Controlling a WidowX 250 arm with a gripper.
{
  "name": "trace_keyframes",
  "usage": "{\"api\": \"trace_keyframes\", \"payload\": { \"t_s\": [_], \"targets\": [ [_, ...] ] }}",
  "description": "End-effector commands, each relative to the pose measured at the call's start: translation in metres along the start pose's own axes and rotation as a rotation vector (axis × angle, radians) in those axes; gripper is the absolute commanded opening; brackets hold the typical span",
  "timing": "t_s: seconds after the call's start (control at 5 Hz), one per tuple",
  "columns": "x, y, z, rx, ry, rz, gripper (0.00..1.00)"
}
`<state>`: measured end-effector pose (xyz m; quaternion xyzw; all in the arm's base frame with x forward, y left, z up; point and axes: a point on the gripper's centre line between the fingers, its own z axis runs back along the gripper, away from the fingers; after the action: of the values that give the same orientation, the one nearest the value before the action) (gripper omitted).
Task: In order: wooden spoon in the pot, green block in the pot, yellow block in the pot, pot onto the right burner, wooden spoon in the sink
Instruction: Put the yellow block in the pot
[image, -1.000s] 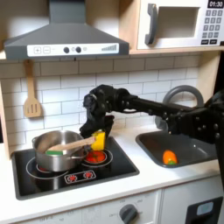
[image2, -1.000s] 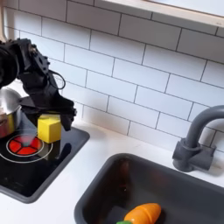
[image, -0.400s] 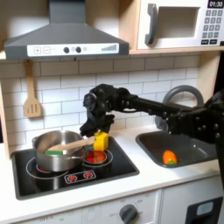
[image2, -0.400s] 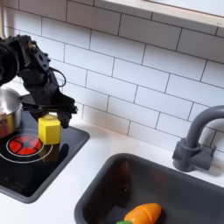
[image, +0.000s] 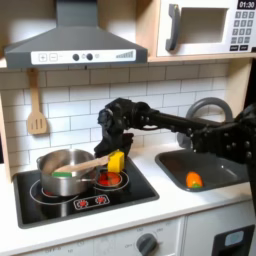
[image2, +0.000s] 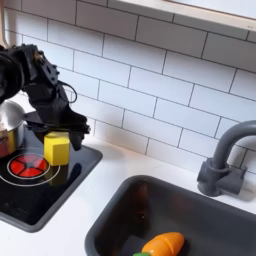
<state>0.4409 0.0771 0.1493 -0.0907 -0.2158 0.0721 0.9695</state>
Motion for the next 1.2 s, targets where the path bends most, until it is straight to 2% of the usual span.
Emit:
{"api": "trace_keyframes", "payload": {
  "t_s": [0.0, 0.4, 0.6, 0.8, 1.0],
  "targets": [
    [-0.008, -0.003, 0.0, -0.005, 0.015, -0.014, 1.0],
    [-0.008, -0.003, 0.004, -0.014, 0.018, -0.006, 1.0],
    [-0.01, -0.002, 0.001, -0.014, 0.023, -0.001, 0.0],
    [-0.009, -0.004, 0.003, -0.018, 0.023, -0.005, 0.0],
    [-0.006, -0.009, 0.011, -0.021, -0.006, -0.017, 0.0]
  ]
}}
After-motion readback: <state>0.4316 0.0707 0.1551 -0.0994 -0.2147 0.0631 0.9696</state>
